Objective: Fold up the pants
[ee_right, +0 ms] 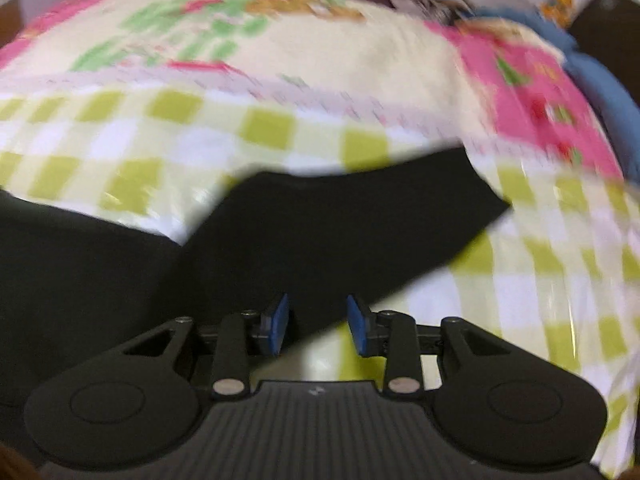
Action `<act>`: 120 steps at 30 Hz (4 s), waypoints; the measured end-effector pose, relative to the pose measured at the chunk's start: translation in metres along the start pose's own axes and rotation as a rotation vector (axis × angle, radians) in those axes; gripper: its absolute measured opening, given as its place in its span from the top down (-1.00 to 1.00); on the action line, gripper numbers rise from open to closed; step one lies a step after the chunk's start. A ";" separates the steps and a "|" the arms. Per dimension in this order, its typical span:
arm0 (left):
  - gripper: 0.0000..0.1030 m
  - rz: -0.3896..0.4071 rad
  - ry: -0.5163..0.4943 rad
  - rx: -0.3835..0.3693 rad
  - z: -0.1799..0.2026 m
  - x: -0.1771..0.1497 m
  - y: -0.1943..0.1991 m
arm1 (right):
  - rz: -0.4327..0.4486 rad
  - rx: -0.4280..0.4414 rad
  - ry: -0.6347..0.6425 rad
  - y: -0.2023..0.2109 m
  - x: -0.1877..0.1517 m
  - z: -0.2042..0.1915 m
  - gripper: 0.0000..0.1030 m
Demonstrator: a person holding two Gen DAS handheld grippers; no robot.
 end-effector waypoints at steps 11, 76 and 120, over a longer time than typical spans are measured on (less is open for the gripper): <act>-0.75 -0.051 -0.063 0.069 -0.036 0.023 -0.089 | -0.137 -0.097 0.070 -0.077 -0.009 -0.028 -0.64; 0.41 0.159 -0.348 -0.108 -0.082 0.053 0.013 | 0.086 0.277 0.541 0.113 0.035 -0.134 0.93; 0.41 0.079 -0.418 0.053 -0.035 -0.111 0.090 | -0.073 0.517 0.718 0.181 -0.208 -0.280 0.93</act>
Point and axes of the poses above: each gripper's, at about its wrist camera, not at the fingertips, and y roughly against the way its jaws point, z to its right, x to its top, the point moved 7 cm from there along -y, roughly the way its jaws point, and after that the axes turned 7 degrees about -y, right-handed, at the moved point
